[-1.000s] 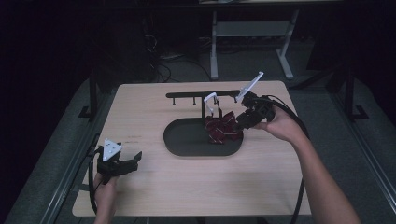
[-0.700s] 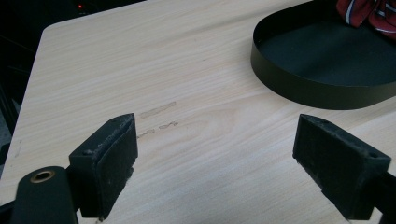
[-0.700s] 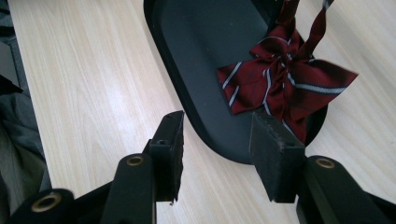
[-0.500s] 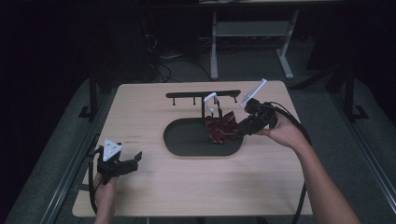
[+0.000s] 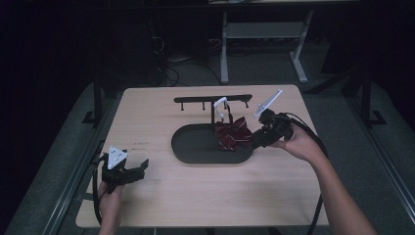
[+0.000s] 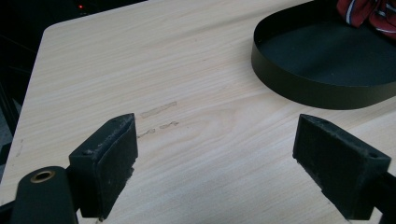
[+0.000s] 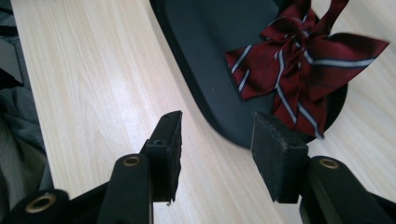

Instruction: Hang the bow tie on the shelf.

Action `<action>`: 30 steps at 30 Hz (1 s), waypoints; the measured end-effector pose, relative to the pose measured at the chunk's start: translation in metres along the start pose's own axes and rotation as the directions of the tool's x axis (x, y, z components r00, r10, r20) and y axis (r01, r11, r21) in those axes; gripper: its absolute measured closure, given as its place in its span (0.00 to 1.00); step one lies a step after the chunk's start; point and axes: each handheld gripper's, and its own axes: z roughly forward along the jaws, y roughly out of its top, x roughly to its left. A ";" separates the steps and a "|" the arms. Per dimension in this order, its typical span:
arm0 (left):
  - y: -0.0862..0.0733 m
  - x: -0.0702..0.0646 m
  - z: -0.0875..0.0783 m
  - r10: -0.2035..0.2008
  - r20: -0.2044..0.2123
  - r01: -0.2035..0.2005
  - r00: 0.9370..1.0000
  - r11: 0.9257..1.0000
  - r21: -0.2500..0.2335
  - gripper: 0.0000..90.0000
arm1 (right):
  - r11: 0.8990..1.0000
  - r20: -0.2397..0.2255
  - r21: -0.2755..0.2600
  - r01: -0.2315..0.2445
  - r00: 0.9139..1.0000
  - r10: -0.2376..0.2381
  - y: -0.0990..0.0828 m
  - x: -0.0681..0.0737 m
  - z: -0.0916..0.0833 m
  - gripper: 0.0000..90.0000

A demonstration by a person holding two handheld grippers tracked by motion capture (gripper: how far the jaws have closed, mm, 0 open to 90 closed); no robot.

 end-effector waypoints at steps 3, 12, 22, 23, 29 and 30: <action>0.000 0.000 0.000 0.000 0.000 0.000 1.000 1.000 0.003 0.15 | 1.000 -0.003 -0.007 -0.004 1.000 0.004 -0.005 0.001 0.000 0.58; 0.000 -0.001 0.000 -0.003 0.002 0.003 1.000 1.000 0.004 0.15 | 1.000 -0.006 -0.014 -0.014 1.000 0.014 -0.018 0.003 0.005 0.57; 0.000 -0.001 0.000 -0.001 0.003 0.000 1.000 1.000 0.005 0.15 | 0.999 -0.015 -0.024 -0.035 0.999 0.035 -0.037 0.002 0.010 0.57; 0.000 -0.001 0.000 -0.001 0.003 0.000 1.000 1.000 0.005 0.15 | 0.999 -0.015 -0.024 -0.035 0.999 0.035 -0.037 0.002 0.010 0.57; -0.001 -0.001 0.000 -0.002 0.003 0.002 1.000 1.000 0.006 0.15 | 0.998 -0.027 -0.025 -0.050 0.998 0.049 -0.046 0.004 0.012 0.56; -0.001 -0.001 0.000 -0.001 0.004 0.001 1.000 1.000 0.006 0.15 | 0.998 -0.030 -0.026 -0.053 0.998 0.052 -0.050 0.006 0.014 0.56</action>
